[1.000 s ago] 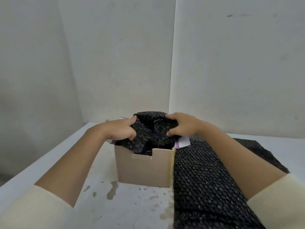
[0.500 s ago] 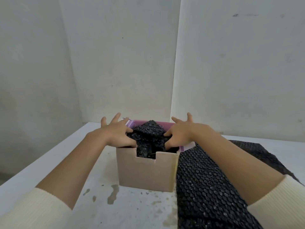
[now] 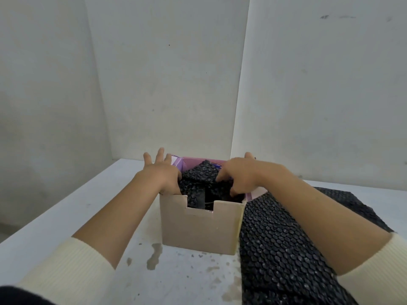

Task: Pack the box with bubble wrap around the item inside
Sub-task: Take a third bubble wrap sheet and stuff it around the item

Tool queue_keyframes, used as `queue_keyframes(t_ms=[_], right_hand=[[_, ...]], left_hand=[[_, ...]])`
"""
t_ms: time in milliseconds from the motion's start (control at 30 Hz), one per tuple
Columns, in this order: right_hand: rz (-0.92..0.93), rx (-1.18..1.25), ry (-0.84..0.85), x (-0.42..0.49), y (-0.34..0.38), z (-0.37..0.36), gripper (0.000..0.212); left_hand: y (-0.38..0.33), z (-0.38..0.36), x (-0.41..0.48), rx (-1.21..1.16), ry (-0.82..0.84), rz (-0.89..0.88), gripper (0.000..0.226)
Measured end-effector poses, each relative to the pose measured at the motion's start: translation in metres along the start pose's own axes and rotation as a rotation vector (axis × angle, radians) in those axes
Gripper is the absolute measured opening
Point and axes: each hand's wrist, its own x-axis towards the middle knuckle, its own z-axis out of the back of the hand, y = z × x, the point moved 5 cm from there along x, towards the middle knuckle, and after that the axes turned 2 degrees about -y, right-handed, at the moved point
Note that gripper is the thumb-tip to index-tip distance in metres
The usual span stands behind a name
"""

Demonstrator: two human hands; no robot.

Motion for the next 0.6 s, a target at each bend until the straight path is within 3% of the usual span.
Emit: queue_keyframes(t_ms=[167,367,467,533,600], right_hand=[[-0.043,-0.167,0.121,0.017,0.011,-0.02,0.021],[-0.06,-0.109,0.302,0.025,0.013,-0.03,0.028],[-0.018,0.085,0.105,0.027,0.013,-0.006,0.021],[-0.004,0.32,-0.083,0.029,0.015,0.013,0.035],[0.036,0.529,-0.079,0.033,0.023,0.015,0.044]], left_hand=[[-0.006,0.001,0.008,0.195,-0.019,0.046,0.046],[-0.002,0.0,0.001,0.004,0.061,-0.006,0.052],[0.003,0.003,-0.003,-0.198,0.015,-0.027,0.043],[0.004,0.011,-0.003,-0.351,-0.105,-0.043,0.027],[0.007,0.019,0.0,-0.486,-0.221,-0.031,0.025]])
